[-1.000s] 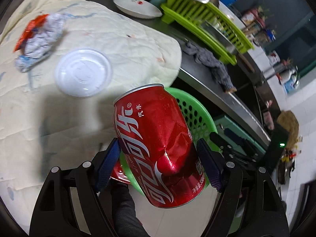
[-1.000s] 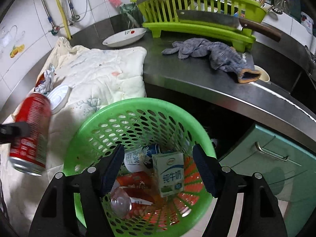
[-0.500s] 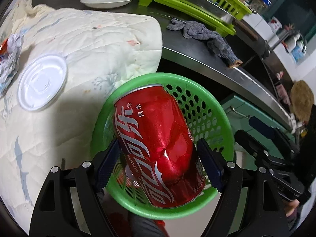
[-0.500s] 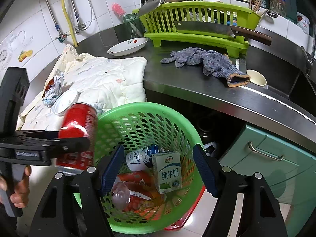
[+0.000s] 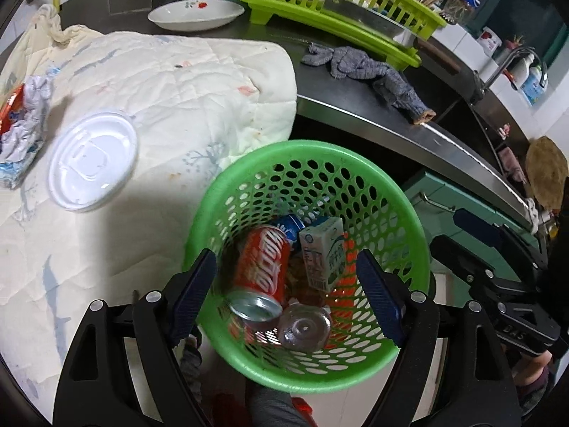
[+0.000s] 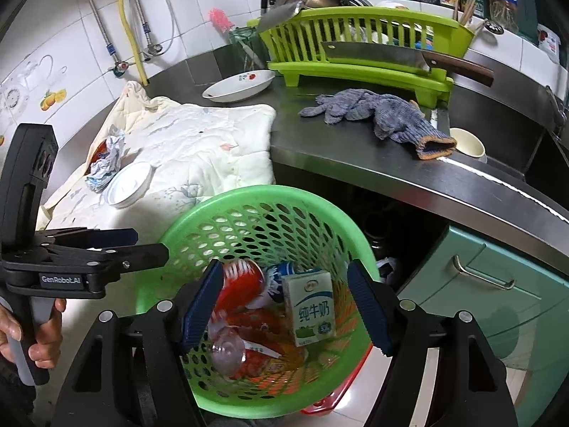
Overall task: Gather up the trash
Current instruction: 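Reach the right tool to the white round plastic lid and grasp it, then grasp the white paper cup rim with the left tool while the right tool holds the lid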
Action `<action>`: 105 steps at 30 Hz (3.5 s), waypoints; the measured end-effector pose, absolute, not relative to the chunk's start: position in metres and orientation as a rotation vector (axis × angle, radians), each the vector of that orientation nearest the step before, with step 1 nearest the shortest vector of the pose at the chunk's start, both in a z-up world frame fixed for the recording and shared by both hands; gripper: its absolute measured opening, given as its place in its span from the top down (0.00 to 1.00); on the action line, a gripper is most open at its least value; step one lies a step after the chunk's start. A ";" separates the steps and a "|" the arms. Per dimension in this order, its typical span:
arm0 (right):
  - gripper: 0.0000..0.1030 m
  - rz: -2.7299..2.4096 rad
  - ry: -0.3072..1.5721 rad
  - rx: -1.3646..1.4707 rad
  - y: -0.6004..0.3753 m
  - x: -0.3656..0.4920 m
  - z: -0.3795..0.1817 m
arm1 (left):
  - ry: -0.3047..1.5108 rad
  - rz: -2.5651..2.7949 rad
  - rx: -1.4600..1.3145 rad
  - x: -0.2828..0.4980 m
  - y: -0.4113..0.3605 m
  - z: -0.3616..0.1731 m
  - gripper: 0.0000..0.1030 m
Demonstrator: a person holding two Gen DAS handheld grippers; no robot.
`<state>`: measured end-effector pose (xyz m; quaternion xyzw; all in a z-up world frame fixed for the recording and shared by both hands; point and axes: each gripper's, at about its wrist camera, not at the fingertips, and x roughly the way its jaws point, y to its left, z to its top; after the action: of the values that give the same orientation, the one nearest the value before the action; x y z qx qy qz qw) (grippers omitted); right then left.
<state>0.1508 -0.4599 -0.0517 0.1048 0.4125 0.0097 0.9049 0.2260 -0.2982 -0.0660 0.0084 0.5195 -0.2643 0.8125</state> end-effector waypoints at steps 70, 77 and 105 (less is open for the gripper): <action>0.10 0.326 0.945 -0.067 -0.228 0.346 -0.080 | 1.015 -0.171 -0.237 0.313 -0.019 -0.042 0.22; 0.10 0.341 0.938 -0.021 -0.231 0.346 -0.077 | 1.007 -0.145 -0.241 0.305 0.001 -0.044 0.22; 0.13 0.304 0.913 -0.031 -0.219 0.335 -0.075 | 0.916 0.054 -0.247 0.248 0.098 -0.038 0.22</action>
<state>0.3348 -0.2187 -0.0754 -0.0149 0.4389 0.1464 0.8864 0.2485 0.0980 -0.0382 -0.1187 0.4408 0.0261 0.8893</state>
